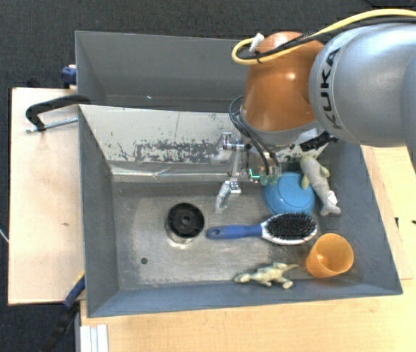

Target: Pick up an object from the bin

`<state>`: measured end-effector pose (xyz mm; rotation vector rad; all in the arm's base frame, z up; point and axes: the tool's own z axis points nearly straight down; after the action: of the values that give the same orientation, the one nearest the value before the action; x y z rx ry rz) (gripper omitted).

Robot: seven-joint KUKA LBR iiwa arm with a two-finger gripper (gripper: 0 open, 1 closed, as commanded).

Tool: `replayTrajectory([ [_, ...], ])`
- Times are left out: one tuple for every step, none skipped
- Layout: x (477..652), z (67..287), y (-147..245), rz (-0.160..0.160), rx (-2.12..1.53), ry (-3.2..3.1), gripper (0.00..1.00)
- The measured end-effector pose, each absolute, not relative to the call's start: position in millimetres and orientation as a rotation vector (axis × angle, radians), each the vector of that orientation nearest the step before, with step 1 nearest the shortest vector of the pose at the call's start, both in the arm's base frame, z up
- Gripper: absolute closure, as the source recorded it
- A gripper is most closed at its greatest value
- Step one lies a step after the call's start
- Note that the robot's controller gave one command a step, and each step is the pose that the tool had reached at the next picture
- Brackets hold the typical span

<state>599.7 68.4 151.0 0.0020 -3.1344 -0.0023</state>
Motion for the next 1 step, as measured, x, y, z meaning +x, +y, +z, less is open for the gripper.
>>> replayTrajectory([
  [601.3, 137.0, -4.6, 0.002, 0.865, -3.02, 0.0],
])
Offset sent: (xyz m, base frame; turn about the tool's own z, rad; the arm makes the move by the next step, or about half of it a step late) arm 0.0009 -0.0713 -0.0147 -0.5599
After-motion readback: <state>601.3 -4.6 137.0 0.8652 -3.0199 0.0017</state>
